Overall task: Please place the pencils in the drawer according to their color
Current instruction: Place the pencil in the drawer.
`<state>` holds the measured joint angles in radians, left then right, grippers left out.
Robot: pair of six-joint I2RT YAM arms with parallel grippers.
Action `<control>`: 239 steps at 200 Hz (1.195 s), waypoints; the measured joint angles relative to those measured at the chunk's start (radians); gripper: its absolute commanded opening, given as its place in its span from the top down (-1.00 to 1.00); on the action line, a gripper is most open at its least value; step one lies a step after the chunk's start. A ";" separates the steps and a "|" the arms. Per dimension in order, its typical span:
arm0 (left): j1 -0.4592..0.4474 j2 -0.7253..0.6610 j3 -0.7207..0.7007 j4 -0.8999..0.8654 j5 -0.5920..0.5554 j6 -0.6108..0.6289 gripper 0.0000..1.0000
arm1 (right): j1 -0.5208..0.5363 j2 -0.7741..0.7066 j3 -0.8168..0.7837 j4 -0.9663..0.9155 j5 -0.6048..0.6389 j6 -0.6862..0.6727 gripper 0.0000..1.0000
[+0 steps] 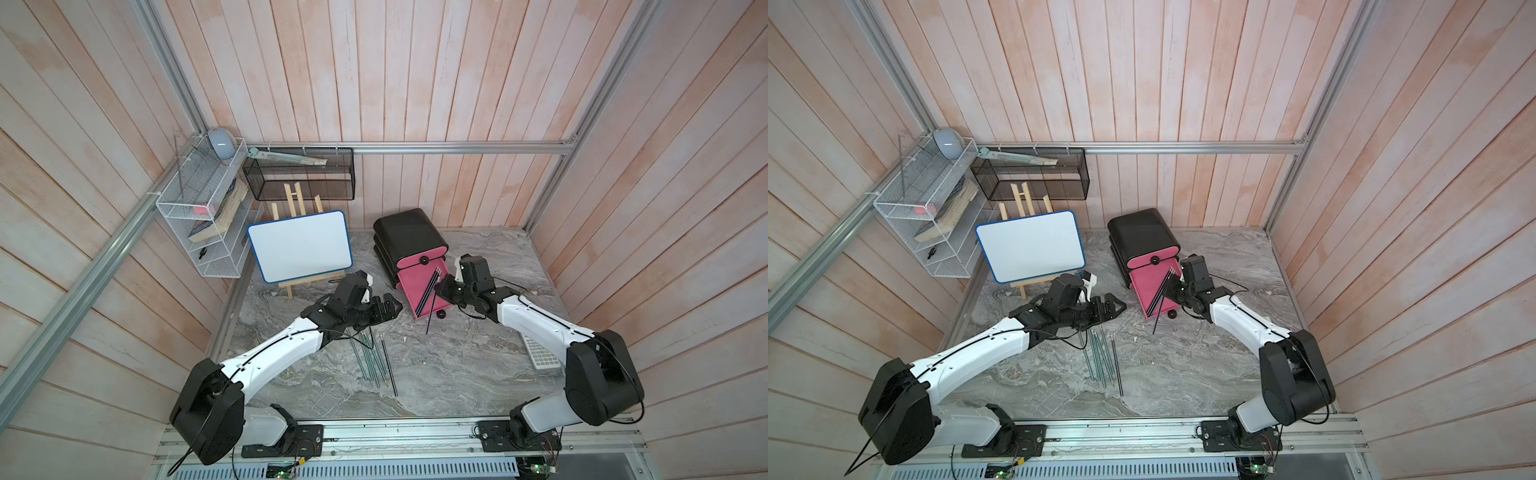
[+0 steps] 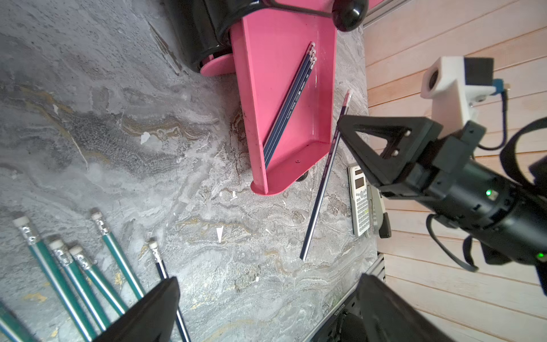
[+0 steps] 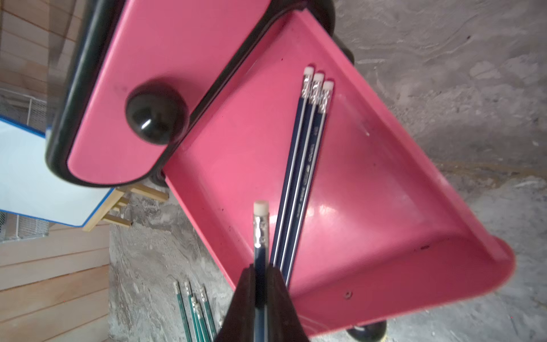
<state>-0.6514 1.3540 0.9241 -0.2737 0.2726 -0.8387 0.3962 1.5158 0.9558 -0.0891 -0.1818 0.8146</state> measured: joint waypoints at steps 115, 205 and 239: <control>-0.013 0.000 0.003 -0.011 -0.020 0.000 -0.99 | -0.077 0.211 0.123 0.125 -0.041 0.076 1.00; -0.013 0.000 0.003 -0.026 -0.024 0.000 -0.99 | -0.092 0.277 0.169 0.140 -0.041 0.080 0.73; -0.017 0.000 0.003 -0.025 -0.025 0.000 -0.99 | -0.092 0.285 0.175 0.141 -0.041 0.081 0.46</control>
<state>-0.6682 1.3537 0.9276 -0.2989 0.2478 -0.8387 0.3042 1.8011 1.1309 0.0521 -0.2226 0.8955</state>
